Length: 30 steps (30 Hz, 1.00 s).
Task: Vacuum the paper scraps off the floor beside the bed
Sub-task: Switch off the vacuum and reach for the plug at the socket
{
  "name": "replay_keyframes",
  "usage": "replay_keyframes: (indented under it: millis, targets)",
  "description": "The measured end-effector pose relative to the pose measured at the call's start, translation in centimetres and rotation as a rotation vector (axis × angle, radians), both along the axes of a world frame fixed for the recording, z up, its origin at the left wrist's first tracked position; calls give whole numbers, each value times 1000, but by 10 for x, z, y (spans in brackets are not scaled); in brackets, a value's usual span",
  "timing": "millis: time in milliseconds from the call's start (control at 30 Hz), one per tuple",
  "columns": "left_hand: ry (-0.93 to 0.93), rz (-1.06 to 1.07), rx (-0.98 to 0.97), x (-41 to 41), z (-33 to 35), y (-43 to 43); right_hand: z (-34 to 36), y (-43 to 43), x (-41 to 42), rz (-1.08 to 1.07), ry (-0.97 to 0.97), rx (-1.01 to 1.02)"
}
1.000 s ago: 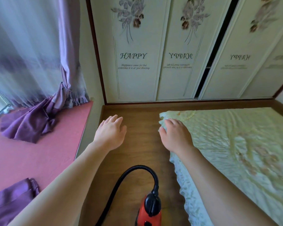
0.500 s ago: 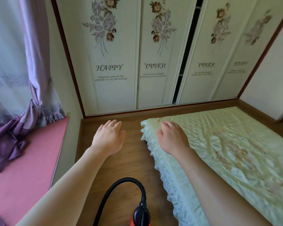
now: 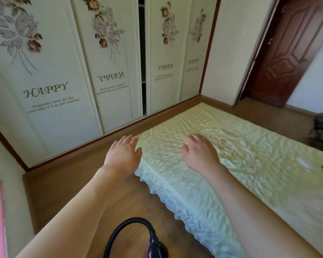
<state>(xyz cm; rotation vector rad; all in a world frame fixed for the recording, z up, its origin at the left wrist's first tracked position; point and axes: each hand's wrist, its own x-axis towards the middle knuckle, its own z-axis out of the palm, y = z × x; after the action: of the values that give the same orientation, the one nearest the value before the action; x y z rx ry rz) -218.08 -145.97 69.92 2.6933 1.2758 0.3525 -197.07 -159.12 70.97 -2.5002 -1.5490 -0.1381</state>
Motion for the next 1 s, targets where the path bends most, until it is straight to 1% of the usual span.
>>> replay_keyframes:
  millis: [233, 433, 600, 1000]
  targets:
    - [37, -224, -12, 34, -6, -4, -5, -53, -4, -199, -22, 8]
    - [29, -445, 22, 81, -2, -52, 2, -132, 7, -396, -69, -20]
    - [20, -610, 34, 128, 2, -119, 3, -222, 15, -541, -80, -28]
    - [14, -942, 14, 211, 0, -320, 10, -446, 11, -895, -33, -48]
